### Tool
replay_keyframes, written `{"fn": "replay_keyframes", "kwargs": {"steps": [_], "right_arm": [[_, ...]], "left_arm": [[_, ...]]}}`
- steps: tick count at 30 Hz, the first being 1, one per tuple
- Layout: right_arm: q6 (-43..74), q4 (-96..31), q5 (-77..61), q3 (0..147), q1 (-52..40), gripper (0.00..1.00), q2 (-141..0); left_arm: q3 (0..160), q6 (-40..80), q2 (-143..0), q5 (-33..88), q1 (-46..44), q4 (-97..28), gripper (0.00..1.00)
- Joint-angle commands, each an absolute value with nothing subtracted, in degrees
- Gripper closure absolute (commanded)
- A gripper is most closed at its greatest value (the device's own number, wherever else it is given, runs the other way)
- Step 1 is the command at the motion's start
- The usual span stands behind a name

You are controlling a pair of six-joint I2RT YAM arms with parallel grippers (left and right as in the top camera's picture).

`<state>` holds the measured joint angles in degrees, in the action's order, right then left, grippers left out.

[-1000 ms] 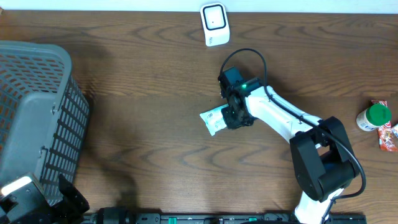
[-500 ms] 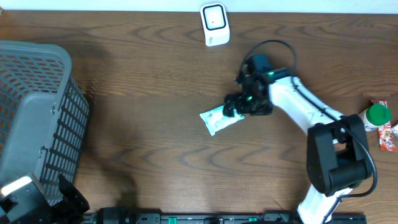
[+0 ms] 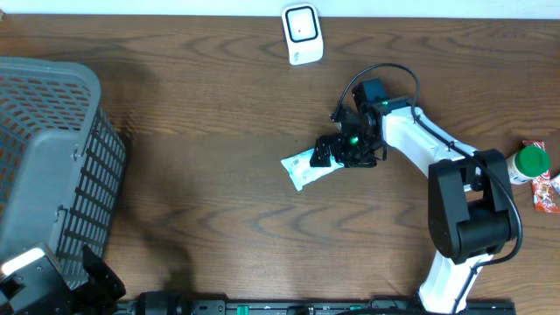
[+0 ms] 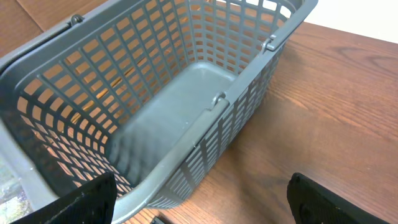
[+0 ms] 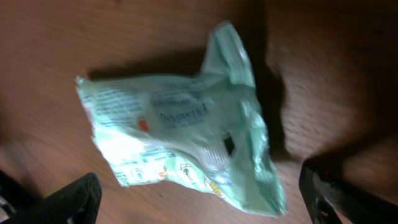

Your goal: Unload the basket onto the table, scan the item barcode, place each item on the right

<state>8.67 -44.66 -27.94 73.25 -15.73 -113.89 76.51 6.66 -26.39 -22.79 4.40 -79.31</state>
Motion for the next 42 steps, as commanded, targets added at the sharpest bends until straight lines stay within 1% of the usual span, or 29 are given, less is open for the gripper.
{"fn": "replay_keyframes", "kwargs": {"steps": [1,7,8,9,10,12,14,15,16,20,24,26,29,32,37,39,41,42], "right_arm": [[12.78,-40.47,-27.07,66.87,-16.32,0.01,-118.76],[9.61,-39.42,-26.85,63.07,-16.08,0.01,-122.17],[9.02,-39.4,-26.83,62.87,-15.86,0.03,-122.72],[8.86,-39.4,-26.28,62.78,-15.7,0.09,-123.13],[8.86,-39.35,-24.29,62.76,-15.57,0.2,-123.79],[8.86,-38.59,-22.35,62.76,-15.57,0.53,-124.22],[8.93,-36.95,-22.15,62.76,-15.42,0.83,-124.46],[8.93,-36.16,-22.48,62.76,-15.31,0.92,-124.49],[8.91,-35.2,-23.24,62.78,-15.29,0.99,-124.49],[6.87,-32.71,-30.0,63.83,-15.33,0.99,-124.22],[1.58,-34.96,-39.03,67.31,-14.63,0.99,-121.73],[-2.28,-37.34,-44.66,69.54,-13.78,0.99,-118.83],[-10.66,-40.34,-57.14,71.68,-11.84,0.99,-113.06],[-11.42,-39.57,-62.74,71.68,-9.89,0.98,-106.76],[-11.44,-38.81,-69.47,71.68,-8.45,0.98,-98.72],[-11.42,-37.06,-69.67,71.68,-8.45,0.99,-96.66],[-11.31,-34.76,-64.77,71.68,-8.45,0.98,-94.94],[-11.2,-33.82,-59.99,71.68,-8.62,0.99,-94.19]], "left_arm": [[76.71,6.76,-26.0,-22.92,4.6,-79.31,0.12],[76.71,6.76,-26.0,-22.92,4.6,-79.31,0.12],[76.71,6.76,-26.0,-22.92,4.6,-79.31,0.12],[76.71,6.76,-26.0,-22.92,4.6,-79.31,0.12],[76.71,6.76,-26.0,-22.92,4.6,-79.31,0.12],[76.71,6.76,-26.0,-22.92,4.6,-79.31,0.12],[76.71,6.76,-26.0,-22.92,4.6,-79.31,0.12],[76.71,6.76,-26.0,-22.92,4.6,-79.31,0.12],[76.71,6.76,-26.0,-22.92,4.6,-79.31,0.12],[76.71,6.76,-26.0,-22.92,4.6,-79.31,0.12],[76.71,6.76,-26.0,-22.92,4.6,-79.31,0.12],[76.71,6.74,-26.0,-22.92,4.6,-79.31,0.12],[76.71,6.76,-26.0,-22.92,4.6,-79.31,0.12],[76.71,6.76,-26.0,-22.92,4.6,-79.31,0.12],[76.71,6.76,-26.0,-22.92,4.6,-79.31,0.12],[76.71,6.76,-26.0,-22.92,4.6,-79.31,0.12],[76.71,6.74,-26.0,-22.92,4.6,-79.31,0.12],[76.71,6.76,-26.0,-22.92,4.6,-79.31,0.12]]}}
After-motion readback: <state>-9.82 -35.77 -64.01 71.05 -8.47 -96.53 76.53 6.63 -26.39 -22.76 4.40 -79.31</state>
